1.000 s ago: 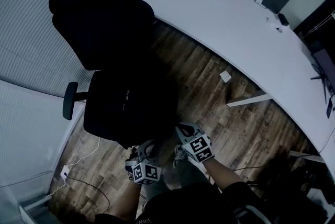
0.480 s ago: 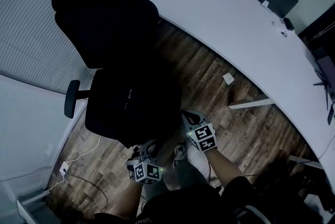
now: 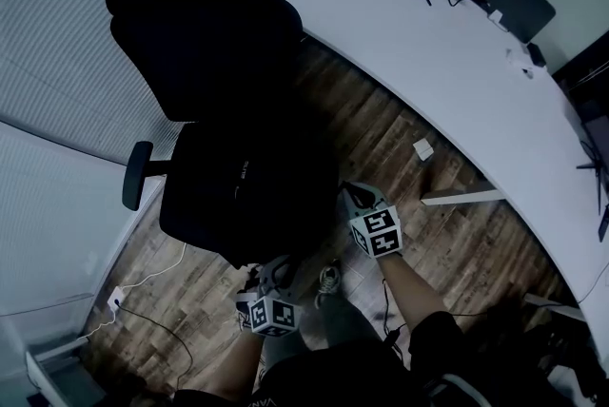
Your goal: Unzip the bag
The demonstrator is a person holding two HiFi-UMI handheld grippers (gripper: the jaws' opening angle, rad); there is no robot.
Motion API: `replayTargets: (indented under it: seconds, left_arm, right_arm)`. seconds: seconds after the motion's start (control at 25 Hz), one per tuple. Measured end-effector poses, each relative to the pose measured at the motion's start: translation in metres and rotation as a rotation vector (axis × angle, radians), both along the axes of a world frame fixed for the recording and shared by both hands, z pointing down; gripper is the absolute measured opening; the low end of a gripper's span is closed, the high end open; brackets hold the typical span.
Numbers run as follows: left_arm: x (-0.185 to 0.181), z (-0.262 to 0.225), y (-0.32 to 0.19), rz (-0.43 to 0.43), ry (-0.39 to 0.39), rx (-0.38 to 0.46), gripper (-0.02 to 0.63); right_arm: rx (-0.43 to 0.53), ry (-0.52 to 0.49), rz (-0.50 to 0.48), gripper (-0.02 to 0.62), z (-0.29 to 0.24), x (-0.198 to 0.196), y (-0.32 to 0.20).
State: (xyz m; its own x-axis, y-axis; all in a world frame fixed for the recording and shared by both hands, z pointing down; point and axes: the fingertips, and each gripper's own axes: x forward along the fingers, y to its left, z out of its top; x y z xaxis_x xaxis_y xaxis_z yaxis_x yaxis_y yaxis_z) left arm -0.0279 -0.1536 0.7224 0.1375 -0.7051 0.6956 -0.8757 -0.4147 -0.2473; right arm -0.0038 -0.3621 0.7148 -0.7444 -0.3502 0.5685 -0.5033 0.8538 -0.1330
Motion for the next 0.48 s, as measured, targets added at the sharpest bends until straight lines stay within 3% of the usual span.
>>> replayTargets:
  seconds: [0.48]
  left_arm:
    - [-0.003, 0.001, 0.003, -0.013, 0.006, 0.004, 0.094]
  right_arm:
    - [-0.013, 0.027, 0.012, 0.046, 0.01, -0.02, -0.044]
